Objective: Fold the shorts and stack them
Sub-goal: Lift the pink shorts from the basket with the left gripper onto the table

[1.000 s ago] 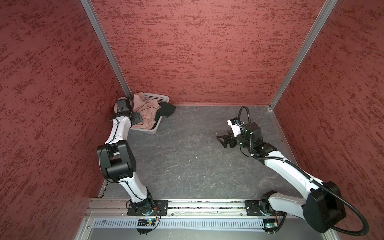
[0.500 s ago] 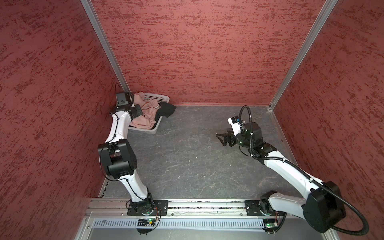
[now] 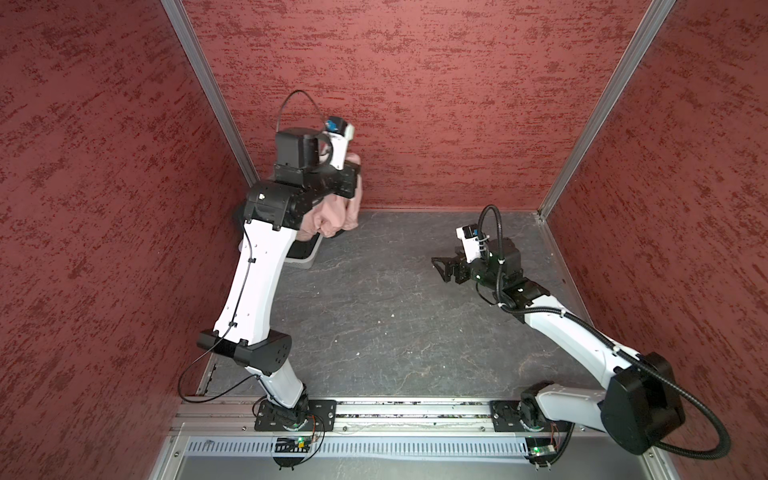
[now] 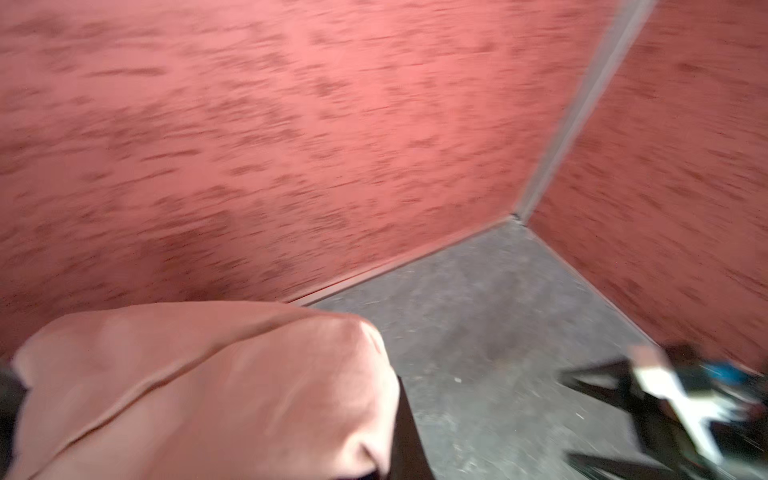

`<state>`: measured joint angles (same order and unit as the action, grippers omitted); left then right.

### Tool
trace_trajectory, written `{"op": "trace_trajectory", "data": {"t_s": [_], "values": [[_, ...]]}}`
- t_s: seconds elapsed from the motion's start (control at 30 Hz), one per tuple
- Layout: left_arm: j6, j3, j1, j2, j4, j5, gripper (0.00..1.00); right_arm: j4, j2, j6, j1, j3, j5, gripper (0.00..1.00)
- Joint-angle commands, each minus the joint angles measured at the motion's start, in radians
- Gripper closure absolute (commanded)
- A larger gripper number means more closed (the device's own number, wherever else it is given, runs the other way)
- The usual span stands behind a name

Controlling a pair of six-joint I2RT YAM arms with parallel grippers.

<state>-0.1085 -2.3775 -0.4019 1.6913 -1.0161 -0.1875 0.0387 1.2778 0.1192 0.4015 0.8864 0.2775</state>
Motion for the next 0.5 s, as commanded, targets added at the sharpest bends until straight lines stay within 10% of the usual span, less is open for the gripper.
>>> {"op": "trace_trajectory", "data": {"t_s": [0.0,0.23,0.47], "values": [[-0.063,-0.058,-0.130,0.036,-0.126,0.000,1.00,-0.009,0.018,-0.006,-0.027,0.077,-0.058,0.03],[0.049,0.123,-0.165,0.036,-0.045,-0.007,1.00,-0.143,-0.055,0.028,-0.099,0.105,-0.148,0.03],[0.197,0.516,0.000,0.006,0.167,-0.047,1.00,-0.304,-0.115,0.032,-0.113,0.084,-0.222,0.02]]}}
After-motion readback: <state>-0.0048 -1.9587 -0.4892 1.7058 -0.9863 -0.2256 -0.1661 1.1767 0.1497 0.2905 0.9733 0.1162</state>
